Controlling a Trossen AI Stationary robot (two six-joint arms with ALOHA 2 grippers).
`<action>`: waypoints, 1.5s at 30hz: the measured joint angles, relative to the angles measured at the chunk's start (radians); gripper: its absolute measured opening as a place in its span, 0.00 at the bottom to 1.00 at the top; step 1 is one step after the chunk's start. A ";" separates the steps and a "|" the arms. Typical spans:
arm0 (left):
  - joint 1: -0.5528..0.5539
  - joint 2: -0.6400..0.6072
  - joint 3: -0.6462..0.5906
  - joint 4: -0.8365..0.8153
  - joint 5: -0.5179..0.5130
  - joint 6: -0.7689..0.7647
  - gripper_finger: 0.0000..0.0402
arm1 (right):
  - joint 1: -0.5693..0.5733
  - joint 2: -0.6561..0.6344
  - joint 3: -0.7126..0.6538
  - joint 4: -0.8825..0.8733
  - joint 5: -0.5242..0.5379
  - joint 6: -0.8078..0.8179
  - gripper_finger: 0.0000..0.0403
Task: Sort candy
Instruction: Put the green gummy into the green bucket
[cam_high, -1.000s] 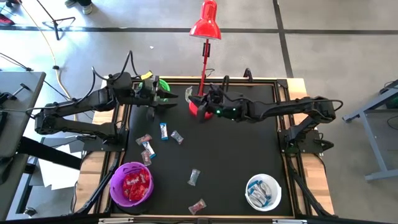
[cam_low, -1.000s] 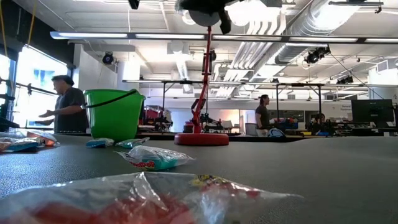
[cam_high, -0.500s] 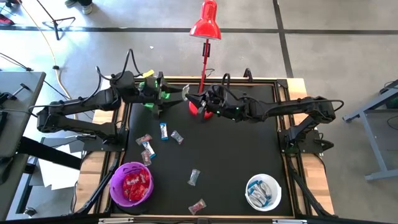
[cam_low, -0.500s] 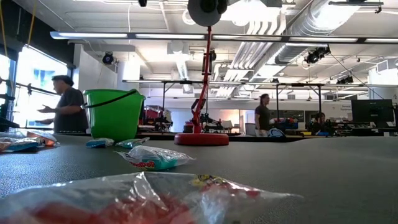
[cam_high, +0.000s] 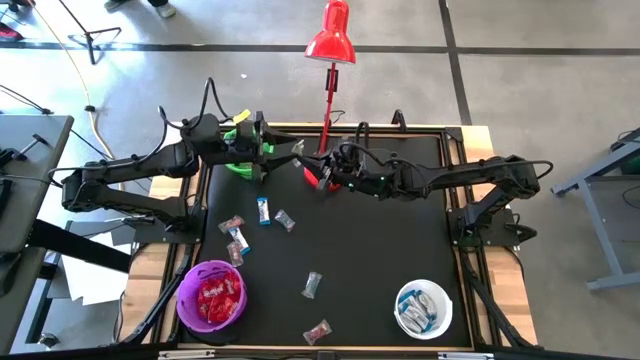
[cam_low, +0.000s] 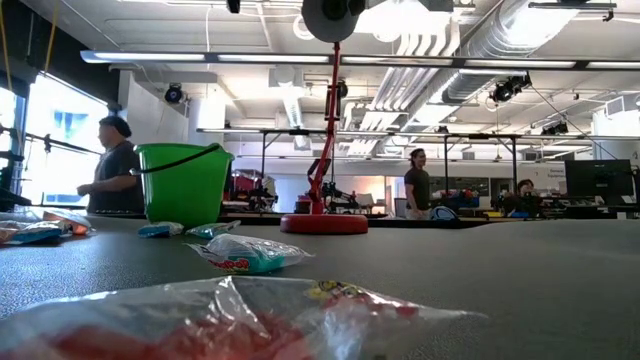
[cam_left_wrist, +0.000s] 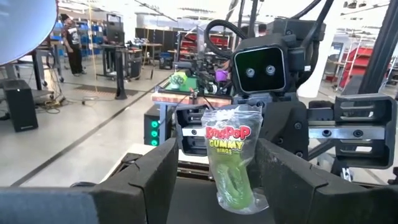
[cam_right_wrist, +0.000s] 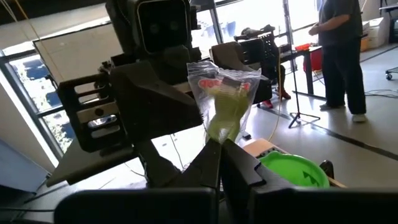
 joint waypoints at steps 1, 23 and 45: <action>0.000 0.000 0.000 0.000 0.000 0.000 0.50 | 0.000 0.000 0.000 0.000 0.000 0.000 0.00; -0.010 0.053 0.000 -0.002 0.034 -0.003 0.38 | -0.001 0.000 0.000 -0.036 0.014 -0.009 0.00; -0.016 0.058 -0.001 0.006 0.030 0.024 0.01 | -0.001 -0.002 0.000 -0.087 0.029 0.045 0.03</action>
